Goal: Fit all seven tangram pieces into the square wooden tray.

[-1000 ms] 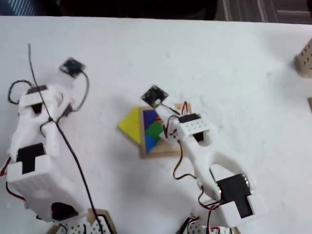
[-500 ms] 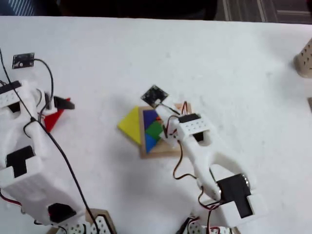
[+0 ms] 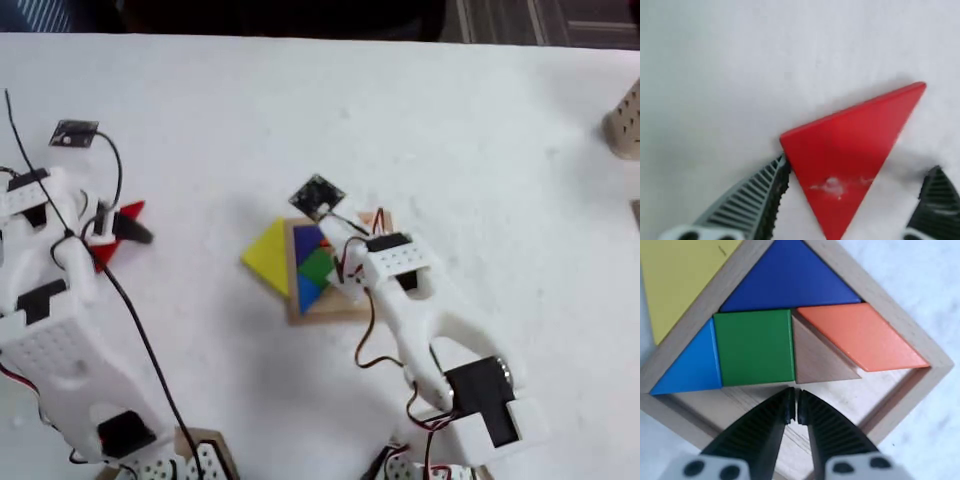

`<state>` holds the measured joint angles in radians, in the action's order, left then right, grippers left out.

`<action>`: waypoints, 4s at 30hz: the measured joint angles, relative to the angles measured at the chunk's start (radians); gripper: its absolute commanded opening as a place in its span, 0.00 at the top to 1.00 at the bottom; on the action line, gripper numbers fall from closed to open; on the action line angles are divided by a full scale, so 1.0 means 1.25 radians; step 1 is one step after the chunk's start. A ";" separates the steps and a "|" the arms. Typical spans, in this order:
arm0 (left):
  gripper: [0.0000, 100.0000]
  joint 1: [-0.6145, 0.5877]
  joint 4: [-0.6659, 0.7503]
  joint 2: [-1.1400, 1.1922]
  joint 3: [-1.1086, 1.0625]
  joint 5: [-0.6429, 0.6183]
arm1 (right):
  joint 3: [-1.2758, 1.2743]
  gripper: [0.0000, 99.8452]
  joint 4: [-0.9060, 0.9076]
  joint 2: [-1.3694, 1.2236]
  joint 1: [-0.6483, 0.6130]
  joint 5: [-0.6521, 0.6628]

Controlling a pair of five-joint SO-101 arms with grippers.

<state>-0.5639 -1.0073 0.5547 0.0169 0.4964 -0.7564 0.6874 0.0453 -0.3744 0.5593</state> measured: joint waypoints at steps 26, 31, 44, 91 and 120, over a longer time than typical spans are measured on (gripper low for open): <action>0.69 0.027 0.000 0.113 0.150 0.122 | 0.000 0.98 0.000 0.000 0.000 0.000; 0.90 0.036 -0.005 0.115 0.146 0.122 | 0.000 0.98 0.000 0.000 0.000 0.000; 0.97 0.072 -0.373 0.156 0.325 0.017 | 0.000 0.98 0.000 0.000 0.000 0.000; 0.65 -0.184 -0.041 -0.543 -0.606 -0.183 | 0.000 0.98 0.000 0.000 0.000 0.000; 0.69 -0.119 0.064 -0.349 -0.508 -0.063 | 0.000 0.98 0.000 0.000 0.000 0.000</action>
<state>-0.7127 -0.9275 0.1189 -0.6183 0.4181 -0.7564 0.6874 0.0453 -0.3744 0.5593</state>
